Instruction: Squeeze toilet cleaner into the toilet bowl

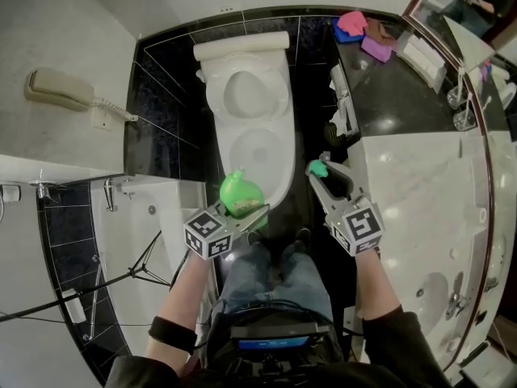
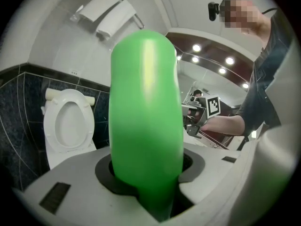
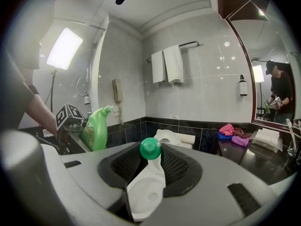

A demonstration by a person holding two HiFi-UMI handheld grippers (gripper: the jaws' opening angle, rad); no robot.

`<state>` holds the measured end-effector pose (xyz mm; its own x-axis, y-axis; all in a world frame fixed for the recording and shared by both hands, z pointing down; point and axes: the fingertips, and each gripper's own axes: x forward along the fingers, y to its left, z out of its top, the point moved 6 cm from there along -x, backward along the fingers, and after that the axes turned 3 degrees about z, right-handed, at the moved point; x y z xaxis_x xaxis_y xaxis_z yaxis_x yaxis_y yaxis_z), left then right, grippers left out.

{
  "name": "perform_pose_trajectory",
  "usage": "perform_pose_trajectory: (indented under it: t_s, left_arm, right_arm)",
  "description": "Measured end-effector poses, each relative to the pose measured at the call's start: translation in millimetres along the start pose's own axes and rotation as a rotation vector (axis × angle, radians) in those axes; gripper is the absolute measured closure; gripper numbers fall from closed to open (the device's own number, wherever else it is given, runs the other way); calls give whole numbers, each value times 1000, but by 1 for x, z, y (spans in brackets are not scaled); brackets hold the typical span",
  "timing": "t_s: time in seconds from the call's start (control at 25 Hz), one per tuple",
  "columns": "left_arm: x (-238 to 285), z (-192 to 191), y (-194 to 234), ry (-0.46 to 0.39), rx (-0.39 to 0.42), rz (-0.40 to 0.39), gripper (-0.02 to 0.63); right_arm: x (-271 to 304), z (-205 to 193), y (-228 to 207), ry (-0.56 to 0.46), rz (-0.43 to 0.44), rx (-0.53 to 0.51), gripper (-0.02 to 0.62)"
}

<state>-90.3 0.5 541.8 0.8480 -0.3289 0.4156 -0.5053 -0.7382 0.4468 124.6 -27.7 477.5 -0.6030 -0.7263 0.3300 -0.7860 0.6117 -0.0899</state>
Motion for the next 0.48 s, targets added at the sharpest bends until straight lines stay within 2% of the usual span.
perform_pose_trajectory:
  t_s: [0.16,0.28,0.48]
  left_arm:
    - [22,-19,9,6,-42,8,419]
    - [37,-34,23,6,-107,2,419]
    - [61,-65,55,28,-212,-94,420]
  right_arm:
    - [13,-18,-11,-6,35,-11,442]
    - [26,-36,-16,0,45,-23,442]
    - [55,-73,-14,19,25,-10,442]
